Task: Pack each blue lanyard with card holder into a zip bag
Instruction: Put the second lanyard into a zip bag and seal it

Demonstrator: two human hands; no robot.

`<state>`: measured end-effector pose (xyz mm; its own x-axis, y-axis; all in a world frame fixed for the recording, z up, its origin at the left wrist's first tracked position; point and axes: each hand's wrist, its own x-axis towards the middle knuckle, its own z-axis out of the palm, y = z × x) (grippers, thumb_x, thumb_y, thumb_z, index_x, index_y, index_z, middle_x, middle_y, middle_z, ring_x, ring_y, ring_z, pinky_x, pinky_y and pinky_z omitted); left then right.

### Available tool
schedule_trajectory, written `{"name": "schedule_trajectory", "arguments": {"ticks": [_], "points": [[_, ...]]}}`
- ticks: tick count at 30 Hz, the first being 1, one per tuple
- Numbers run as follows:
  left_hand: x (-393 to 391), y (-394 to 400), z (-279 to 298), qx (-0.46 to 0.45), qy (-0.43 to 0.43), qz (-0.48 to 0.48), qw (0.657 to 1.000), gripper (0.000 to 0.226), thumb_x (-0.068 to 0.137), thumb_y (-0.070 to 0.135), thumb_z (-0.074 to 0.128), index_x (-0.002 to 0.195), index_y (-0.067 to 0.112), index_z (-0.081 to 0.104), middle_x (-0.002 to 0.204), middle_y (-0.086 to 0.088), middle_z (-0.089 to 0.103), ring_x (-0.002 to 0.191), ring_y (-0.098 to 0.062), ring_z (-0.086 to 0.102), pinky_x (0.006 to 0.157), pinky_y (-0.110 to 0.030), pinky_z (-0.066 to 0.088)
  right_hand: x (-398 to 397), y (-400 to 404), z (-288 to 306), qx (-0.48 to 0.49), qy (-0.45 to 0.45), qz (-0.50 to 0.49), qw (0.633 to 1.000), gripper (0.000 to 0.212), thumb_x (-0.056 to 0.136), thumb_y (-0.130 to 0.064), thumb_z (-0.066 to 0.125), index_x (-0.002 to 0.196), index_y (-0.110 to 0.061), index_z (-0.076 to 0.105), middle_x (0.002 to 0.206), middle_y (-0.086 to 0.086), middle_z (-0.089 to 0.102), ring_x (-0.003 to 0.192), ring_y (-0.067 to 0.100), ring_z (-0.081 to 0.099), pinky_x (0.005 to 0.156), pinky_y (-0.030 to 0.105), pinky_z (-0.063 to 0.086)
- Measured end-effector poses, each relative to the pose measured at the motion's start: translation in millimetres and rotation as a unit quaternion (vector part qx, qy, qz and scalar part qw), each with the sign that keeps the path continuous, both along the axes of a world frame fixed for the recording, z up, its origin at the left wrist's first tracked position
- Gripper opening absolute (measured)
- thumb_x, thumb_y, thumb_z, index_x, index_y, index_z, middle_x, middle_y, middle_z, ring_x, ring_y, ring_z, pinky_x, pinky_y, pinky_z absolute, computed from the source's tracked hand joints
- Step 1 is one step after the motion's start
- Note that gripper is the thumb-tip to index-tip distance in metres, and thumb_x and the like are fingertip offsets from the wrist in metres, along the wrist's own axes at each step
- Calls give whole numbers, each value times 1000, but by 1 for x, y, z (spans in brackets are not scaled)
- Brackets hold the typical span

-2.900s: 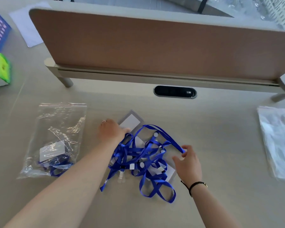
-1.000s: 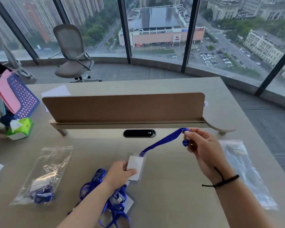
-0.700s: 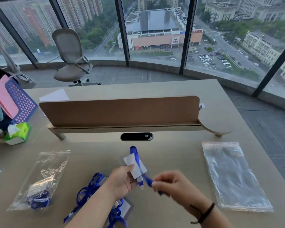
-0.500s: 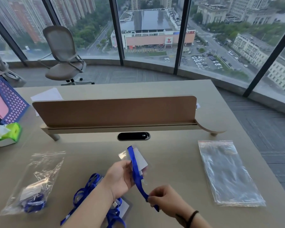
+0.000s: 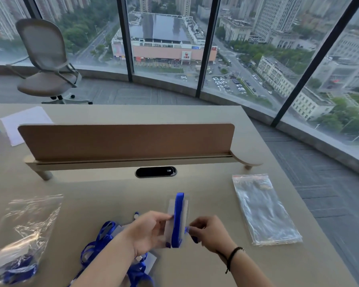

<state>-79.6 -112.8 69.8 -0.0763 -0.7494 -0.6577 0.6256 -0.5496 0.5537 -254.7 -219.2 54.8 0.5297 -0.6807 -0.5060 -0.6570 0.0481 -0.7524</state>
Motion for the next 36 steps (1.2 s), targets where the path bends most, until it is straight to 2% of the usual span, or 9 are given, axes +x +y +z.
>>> {"name": "schedule_trajectory", "arguments": {"ticks": [4, 8, 11, 14, 17, 22, 25, 31, 36], "points": [[-2, 0, -2, 16, -27, -51, 998, 33, 95, 12, 55, 123, -3, 65, 117, -20, 68, 95, -30, 68, 87, -46, 57, 5, 7, 13, -19, -53, -23, 998, 10, 72, -8, 63, 64, -7, 69, 55, 0, 63, 53, 14, 51, 53, 27, 45], [-6, -1, -9, -12, -34, -91, 995, 38, 98, 23, 57, 131, 3, 59, 126, -23, 66, 110, -38, 66, 83, -42, 55, -2, 14, 18, -16, -106, -52, 993, 16, 71, 2, 65, 64, -11, 73, 58, -3, 63, 56, 9, 53, 59, 26, 48], [-14, -6, -12, -24, -64, -86, 994, 30, 99, 22, 57, 124, 6, 63, 110, -18, 73, 92, -29, 70, 63, -32, 54, -10, 18, 15, -19, -111, -90, 990, 12, 76, -7, 70, 73, -15, 78, 69, 3, 71, 64, 13, 57, 64, 35, 49], [-23, -12, -13, -26, -67, -76, 994, 25, 98, 15, 58, 120, 6, 65, 101, -14, 76, 84, -24, 71, 73, -37, 57, -17, 20, 15, -12, -115, -128, 985, 18, 82, -6, 71, 80, -21, 81, 80, 3, 78, 78, 15, 72, 78, 36, 58], [-33, -18, -14, -21, -73, -59, 995, 27, 96, 15, 61, 121, 6, 65, 106, -15, 75, 88, -25, 71, 75, -38, 57, -22, 20, 14, 59, -161, -193, 966, 28, 88, 3, 58, 86, -12, 81, 90, 15, 77, 92, 32, 72, 89, 40, 58], [-47, -39, -18, 1, -79, -14, 997, 30, 94, 13, 63, 123, 8, 64, 110, -18, 74, 95, -30, 70, 71, -37, 57, -34, 4, 12, 202, -270, -319, 886, 21, 96, -6, 56, 102, 4, 73, 102, 22, 74, 90, 29, 70, 89, 39, 56], [-63, -58, -20, 2, -82, -11, 997, 26, 97, 10, 57, 122, 8, 65, 110, -19, 74, 93, -29, 71, 67, -36, 57, -46, -10, 5, 181, -265, -293, 901, 17, 88, -1, 67, 104, -1, 73, 100, 17, 76, 93, 29, 71, 89, 37, 56], [-109, -107, -18, 13, -97, -31, 995, 30, 98, 4, 44, 119, 2, 65, 103, -26, 73, 84, -35, 71, 74, -40, 55, -81, -55, -8, 120, -192, -300, 927, 19, 80, 7, 71, 94, -6, 72, 84, 6, 78, 75, 15, 73, 74, 30, 60], [-155, -161, -18, 13, -141, -48, 989, 24, 94, 14, 63, 115, 5, 69, 100, -20, 75, 81, -29, 72, 71, -36, 56, -119, -105, -26, 134, -203, -302, 922, 21, 80, 0, 74, 97, -12, 72, 87, 4, 78, 83, 18, 74, 71, 26, 58]]}}
